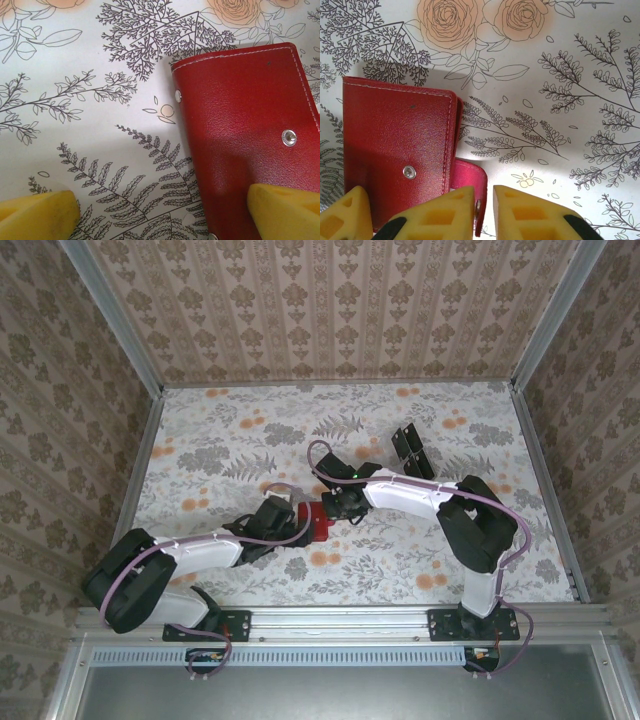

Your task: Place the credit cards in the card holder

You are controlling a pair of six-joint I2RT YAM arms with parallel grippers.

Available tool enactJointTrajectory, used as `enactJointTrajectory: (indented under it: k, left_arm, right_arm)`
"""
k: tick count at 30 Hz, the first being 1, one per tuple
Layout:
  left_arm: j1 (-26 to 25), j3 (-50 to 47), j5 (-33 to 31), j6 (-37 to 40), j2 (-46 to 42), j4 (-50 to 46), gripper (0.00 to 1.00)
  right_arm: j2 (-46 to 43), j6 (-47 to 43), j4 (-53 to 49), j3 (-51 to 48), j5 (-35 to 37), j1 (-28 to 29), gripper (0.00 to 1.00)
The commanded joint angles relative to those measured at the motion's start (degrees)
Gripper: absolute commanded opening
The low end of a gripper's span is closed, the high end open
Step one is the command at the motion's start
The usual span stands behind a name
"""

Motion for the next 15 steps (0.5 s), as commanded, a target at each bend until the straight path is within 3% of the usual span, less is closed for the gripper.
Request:
enactJointTrajectory:
  k: [1,5,15]
  left_arm:
    - [1.17,-3.46,3.71,-1.25,6.8,1.21,1.0]
    - [1.16,-3.48,3.7,-1.33,6.86,1.26,0.99]
    - [1.11,-3.42,3.67,-1.25,7.21,1.34,0.99]
  right_arm:
    - [-1.49,0.08,-0.84,0.11,0.77,0.4,0.17]
    - [-1.8,0.25,-0.6,-0.55,0.6,0.44,0.14]
    - [-3.95,0.52,-0.4,-1.57,0.76,0.43,0.19]
